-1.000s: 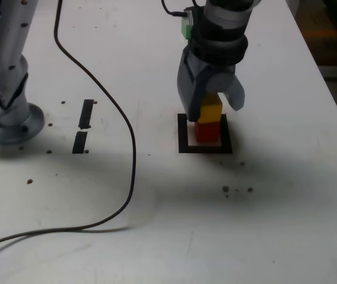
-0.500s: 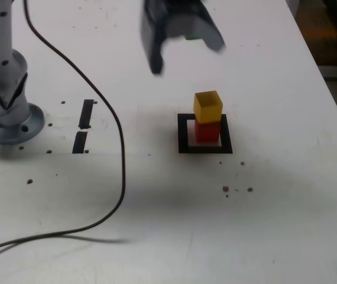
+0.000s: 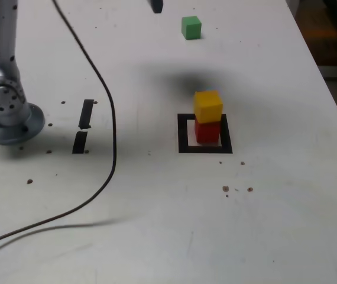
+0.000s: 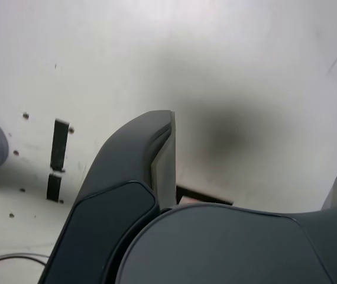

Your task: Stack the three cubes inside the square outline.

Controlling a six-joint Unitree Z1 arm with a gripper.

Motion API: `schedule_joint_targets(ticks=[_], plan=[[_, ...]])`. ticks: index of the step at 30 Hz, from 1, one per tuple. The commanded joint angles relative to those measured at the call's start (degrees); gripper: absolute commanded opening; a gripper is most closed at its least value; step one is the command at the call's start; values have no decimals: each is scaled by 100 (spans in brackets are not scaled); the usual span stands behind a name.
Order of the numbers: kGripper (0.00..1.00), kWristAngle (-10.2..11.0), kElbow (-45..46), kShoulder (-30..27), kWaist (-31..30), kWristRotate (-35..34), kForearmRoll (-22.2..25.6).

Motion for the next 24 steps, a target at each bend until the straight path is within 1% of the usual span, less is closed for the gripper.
schedule_joint_targets(ticks=[1, 5, 11, 18, 24], plan=[[100, 30, -232, 255, 374, 189, 12], [100, 56, -590, 803, 733, 586, -54], [99, 85, -808, 1365, 1159, 1044, -352], [99, 96, -1570, 2124, 1283, 1316, -321], [99, 108, -2021, 2538, 1404, 1462, -299]])
